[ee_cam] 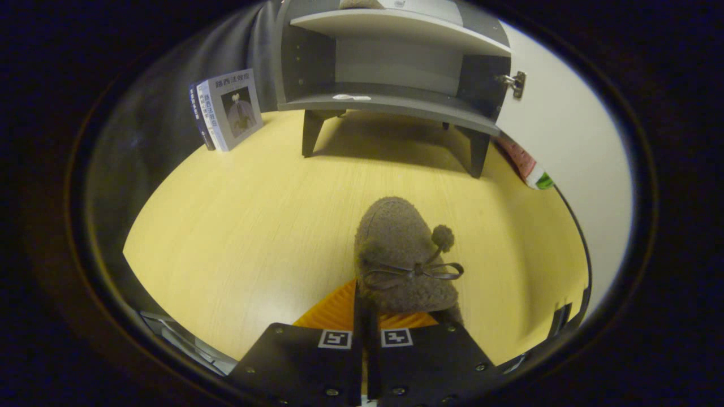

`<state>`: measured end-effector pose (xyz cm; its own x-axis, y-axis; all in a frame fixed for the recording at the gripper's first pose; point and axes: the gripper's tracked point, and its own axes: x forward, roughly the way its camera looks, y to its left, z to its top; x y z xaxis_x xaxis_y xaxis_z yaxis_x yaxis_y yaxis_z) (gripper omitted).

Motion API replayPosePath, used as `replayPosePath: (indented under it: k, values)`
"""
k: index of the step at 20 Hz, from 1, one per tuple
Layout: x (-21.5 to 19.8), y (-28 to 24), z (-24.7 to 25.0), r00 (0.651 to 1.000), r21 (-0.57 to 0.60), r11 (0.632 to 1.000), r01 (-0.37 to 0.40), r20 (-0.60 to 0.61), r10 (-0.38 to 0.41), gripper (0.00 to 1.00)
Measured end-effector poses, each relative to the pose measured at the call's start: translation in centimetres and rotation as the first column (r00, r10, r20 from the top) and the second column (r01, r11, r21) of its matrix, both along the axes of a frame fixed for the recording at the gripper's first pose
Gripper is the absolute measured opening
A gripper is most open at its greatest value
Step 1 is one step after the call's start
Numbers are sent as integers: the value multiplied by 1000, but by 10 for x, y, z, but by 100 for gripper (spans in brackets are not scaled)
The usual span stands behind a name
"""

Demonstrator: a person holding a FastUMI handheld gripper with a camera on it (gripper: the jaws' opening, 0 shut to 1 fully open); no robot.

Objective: Open the shoe cabinet door, grab the shoes and put them into the shoe cabinet, then close the shoe cabinet door.

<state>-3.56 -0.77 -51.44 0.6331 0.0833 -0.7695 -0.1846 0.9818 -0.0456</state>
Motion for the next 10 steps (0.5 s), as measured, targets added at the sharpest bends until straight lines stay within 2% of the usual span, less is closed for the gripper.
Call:
replayPosePath:
  k: [4, 10]
  values:
    - [13, -7, 47, 997, 46, 999, 13, 70, -16, 5]
    - [43, -27, 158, 985, 65, 998, 23, 171, -34, 5]
